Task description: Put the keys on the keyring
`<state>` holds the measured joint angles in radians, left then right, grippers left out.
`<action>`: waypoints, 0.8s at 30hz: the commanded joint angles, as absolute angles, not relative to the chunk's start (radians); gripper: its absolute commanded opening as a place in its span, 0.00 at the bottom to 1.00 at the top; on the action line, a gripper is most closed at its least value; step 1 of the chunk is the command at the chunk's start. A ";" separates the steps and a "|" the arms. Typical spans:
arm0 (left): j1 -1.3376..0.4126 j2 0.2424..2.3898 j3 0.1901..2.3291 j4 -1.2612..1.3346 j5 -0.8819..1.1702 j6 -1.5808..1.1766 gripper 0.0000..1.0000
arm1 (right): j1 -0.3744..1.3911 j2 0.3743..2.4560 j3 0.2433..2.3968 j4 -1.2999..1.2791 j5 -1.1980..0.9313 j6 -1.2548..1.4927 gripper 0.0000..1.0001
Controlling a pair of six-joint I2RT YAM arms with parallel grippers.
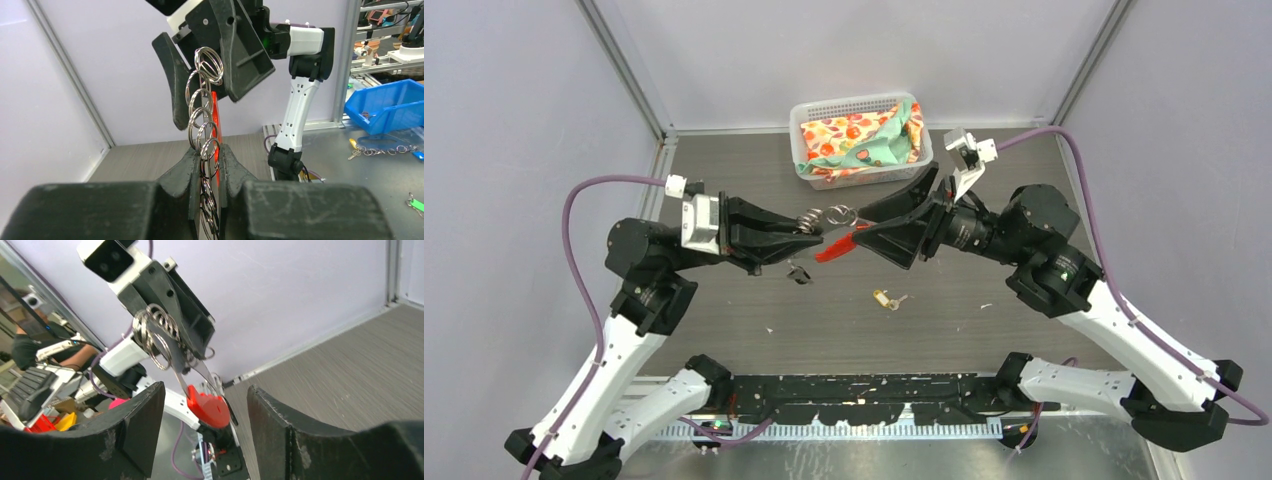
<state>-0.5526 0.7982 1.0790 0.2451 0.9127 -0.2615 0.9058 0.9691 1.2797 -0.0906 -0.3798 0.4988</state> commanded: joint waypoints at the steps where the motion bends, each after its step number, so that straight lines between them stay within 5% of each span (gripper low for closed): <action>1: -0.551 0.771 1.107 0.290 0.922 -0.288 0.00 | 0.902 0.973 1.312 0.132 -0.442 0.573 0.65; 5: -0.551 0.760 1.099 0.279 0.899 -0.296 0.00 | 0.902 1.025 1.357 0.149 -0.512 0.590 0.58; 14: -0.551 0.746 1.093 0.269 0.859 -0.299 0.00 | 0.902 1.050 1.370 0.168 -0.565 0.610 0.09; 18: -0.551 0.736 1.081 0.234 0.839 -0.291 0.01 | 0.900 1.041 1.396 0.097 -0.548 0.567 0.01; 23: -0.551 0.684 1.042 -0.006 0.816 -0.026 0.87 | 0.900 1.110 1.616 -0.452 -0.433 0.367 0.01; 24: -0.551 0.668 1.030 -0.059 0.806 0.058 0.95 | 0.899 1.143 1.677 -0.583 -0.400 0.335 0.01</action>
<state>-0.5549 0.7181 1.0561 0.1272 0.8524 -0.2020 0.9054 1.0805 1.4643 -0.1249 -0.5220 0.4942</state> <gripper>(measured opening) 0.806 0.042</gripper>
